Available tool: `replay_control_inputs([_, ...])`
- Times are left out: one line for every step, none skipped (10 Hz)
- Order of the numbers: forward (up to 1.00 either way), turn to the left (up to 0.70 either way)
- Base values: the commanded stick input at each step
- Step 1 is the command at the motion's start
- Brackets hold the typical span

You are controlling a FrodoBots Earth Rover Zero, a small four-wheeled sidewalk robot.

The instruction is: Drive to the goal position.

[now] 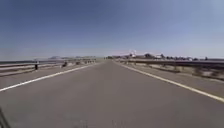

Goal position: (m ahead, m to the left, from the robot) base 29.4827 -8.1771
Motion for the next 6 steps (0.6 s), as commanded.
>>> replay_control_inputs([1.00,0.00])
replay_control_inputs([1.00,0.00])
replay_control_inputs([1.00,0.00])
replay_control_inputs([1.00,0.00])
replay_control_inputs([1.00,0.00])
replay_control_inputs([1.00,0.00])
